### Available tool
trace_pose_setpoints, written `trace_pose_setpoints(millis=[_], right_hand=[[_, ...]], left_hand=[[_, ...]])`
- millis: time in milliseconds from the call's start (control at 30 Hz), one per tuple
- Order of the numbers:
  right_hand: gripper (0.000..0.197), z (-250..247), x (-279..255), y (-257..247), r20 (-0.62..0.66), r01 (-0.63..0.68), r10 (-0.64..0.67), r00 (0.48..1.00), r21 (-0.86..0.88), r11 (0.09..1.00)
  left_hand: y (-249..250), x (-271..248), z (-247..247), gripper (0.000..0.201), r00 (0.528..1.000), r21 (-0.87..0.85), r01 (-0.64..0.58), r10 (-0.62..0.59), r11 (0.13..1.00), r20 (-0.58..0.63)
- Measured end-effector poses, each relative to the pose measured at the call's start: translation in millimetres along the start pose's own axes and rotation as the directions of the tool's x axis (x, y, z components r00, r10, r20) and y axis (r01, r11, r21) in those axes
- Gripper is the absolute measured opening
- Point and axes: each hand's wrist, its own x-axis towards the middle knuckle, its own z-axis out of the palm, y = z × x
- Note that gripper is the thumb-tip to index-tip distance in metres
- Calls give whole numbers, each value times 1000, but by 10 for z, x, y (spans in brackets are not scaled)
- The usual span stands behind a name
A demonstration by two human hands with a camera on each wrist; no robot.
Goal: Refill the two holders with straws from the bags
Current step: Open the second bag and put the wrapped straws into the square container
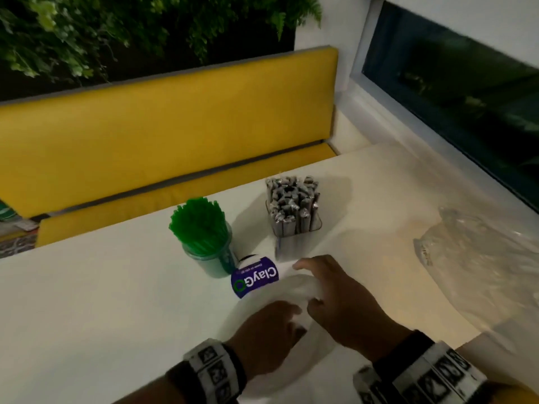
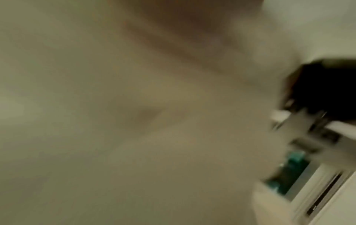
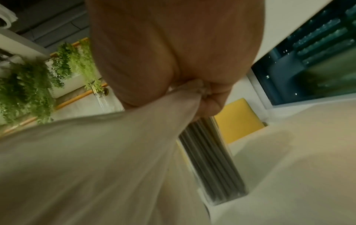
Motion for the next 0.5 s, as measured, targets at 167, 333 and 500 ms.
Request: trace_pose_setpoints(millis=[167,333,500], right_hand=[[52,68,-144,-152,21,118,-125,992,211,970],[22,127,-236,227,-67,-153,244,968,610,777],[50,599,-296,434,454,-685,549,701,217,695]], left_hand=[[-268,83,294,44,999,195,-38,36,980,16],[-417,124,530,39,993,226,63,-37,972,-114],[-423,85,656,35,994,178,72,-56,981,-96]])
